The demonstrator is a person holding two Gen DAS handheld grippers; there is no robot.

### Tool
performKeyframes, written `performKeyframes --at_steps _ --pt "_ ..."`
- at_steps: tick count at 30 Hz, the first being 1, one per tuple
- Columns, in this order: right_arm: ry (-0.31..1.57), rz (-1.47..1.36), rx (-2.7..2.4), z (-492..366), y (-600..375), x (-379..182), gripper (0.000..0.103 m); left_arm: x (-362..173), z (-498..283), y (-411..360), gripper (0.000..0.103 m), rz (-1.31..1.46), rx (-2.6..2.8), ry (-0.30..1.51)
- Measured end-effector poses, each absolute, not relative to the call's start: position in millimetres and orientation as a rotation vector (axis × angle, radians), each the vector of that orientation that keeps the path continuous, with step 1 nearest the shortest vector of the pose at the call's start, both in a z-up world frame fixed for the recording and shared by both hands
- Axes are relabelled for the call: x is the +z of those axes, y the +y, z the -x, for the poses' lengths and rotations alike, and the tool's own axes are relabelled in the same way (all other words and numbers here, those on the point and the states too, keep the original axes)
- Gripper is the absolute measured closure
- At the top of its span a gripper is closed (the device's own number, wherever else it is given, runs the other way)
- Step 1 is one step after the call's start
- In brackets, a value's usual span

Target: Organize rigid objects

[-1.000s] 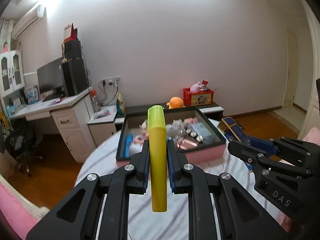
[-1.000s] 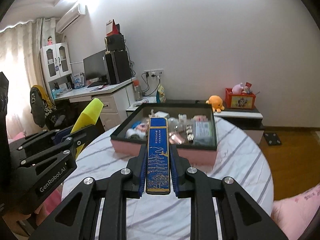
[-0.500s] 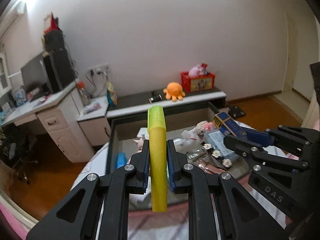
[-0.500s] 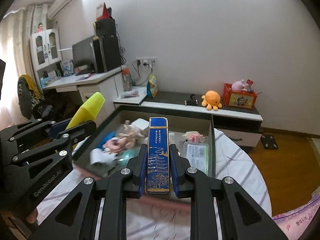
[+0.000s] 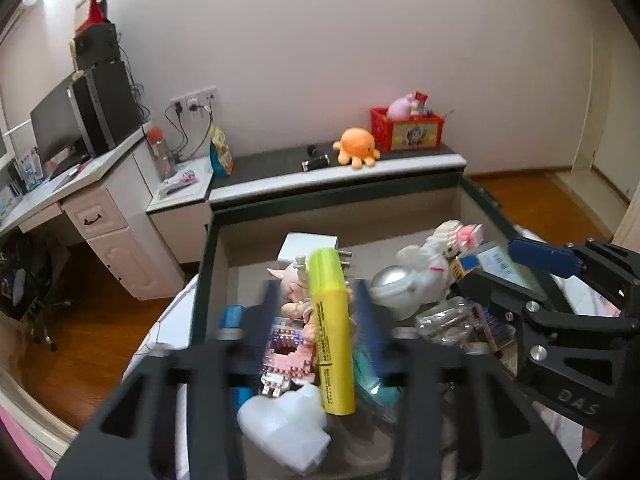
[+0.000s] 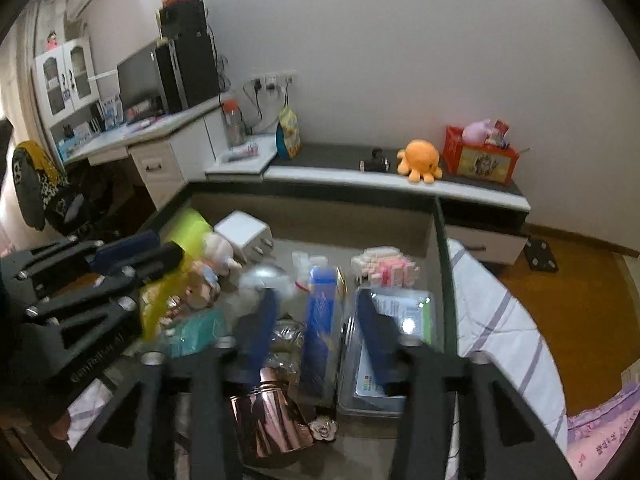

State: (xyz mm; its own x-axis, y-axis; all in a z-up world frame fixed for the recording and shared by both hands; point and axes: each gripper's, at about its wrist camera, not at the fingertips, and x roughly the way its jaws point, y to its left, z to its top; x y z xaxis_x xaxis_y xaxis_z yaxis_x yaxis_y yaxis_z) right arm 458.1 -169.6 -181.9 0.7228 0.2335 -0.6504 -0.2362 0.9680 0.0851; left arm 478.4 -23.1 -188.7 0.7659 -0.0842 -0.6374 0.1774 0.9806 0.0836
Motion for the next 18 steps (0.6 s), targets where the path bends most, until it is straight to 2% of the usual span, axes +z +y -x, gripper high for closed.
performKeyframes --at_steps 1,3,4,5,6,9,10,11,12,18 --pt "0.704 -0.004 0.262 -454.2 -170.5 -175.4 0.042 -181.6 -468.5 -21.9 0.032 -0.138 -0.136 0.651" --pt "0.656 -0.007 0.242 -435.8 -174.5 -158.7 0.037 -168.8 -453.0 -18.1 0.021 -0.142 -0.113 0.597" --pt "0.646 -0.011 0.235 -431.8 -175.5 -154.0 0.030 -162.0 -444.1 -16.6 0.013 -0.143 -0.092 0.574" --pt "0.619 -0.019 0.227 -417.5 -179.4 -144.6 0.020 -155.0 -433.4 -14.4 0.010 -0.142 -0.080 0.550" --pt "0.602 -0.023 0.222 -411.3 -180.0 -139.7 0.019 -147.5 -423.1 -11.2 0.007 -0.137 -0.083 0.527" --pt "0.538 -0.024 0.210 -373.6 -183.7 -117.9 0.018 -124.3 -388.0 -2.6 0.000 -0.108 -0.073 0.460" --pt "0.527 -0.019 0.209 -365.8 -183.0 -113.6 0.014 -117.4 -374.4 -1.1 0.000 -0.104 -0.071 0.435" --pt "0.500 -0.007 0.198 -346.3 -182.4 -107.2 0.004 -110.7 -359.4 -0.1 0.000 -0.101 -0.061 0.415" --pt "0.476 0.001 0.192 -333.2 -181.9 -102.4 0.000 -105.3 -346.3 0.5 0.000 -0.098 -0.056 0.402" --pt "0.375 -0.012 0.204 -254.1 -180.6 -75.9 0.000 -78.9 -263.9 4.3 0.000 -0.073 -0.054 0.327"
